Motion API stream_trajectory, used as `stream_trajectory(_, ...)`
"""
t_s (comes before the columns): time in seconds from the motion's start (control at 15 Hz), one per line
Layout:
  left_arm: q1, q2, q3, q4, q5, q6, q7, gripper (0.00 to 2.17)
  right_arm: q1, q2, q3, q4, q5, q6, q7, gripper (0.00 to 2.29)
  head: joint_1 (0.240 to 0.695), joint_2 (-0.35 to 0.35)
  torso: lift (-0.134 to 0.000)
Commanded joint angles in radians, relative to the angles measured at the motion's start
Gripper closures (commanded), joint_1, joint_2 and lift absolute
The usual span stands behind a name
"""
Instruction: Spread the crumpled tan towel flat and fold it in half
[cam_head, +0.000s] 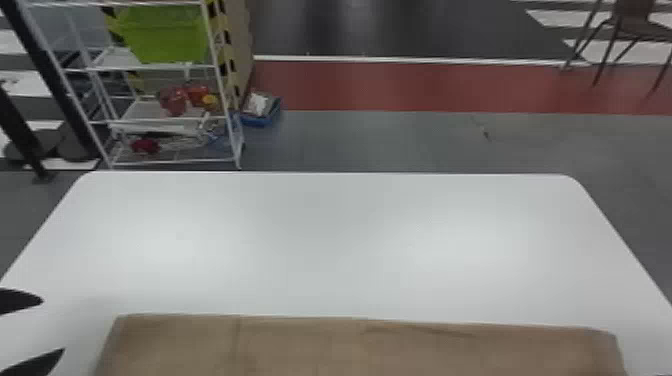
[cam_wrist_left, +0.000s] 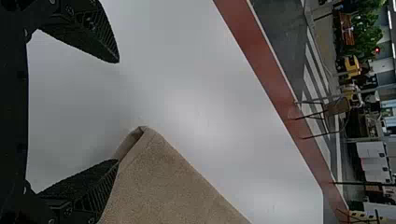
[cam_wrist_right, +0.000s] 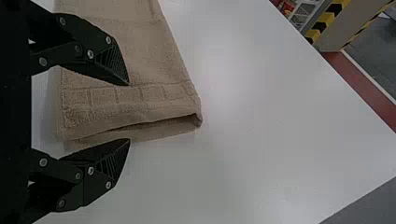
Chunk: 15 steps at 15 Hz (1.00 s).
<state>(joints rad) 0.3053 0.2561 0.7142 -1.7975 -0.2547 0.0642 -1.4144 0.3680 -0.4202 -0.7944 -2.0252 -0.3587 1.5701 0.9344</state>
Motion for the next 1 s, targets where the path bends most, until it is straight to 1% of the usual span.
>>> stream_trajectory(0.0,0.000,-0.003,-0.002,0.000,-0.001,0.003,0.000,0.14,0.000,0.000,0.007,0.002,0.000,0.002,0.000,0.02,0.695,-0.030,-0.123)
stream_trajectory(0.93,0.023,-0.003,0.005,-0.011,0.003,0.000,-0.005,0.14,0.000,0.003,0.007,0.006,-0.003,0.002,0.000,0.02,0.695,-0.027,-0.123)
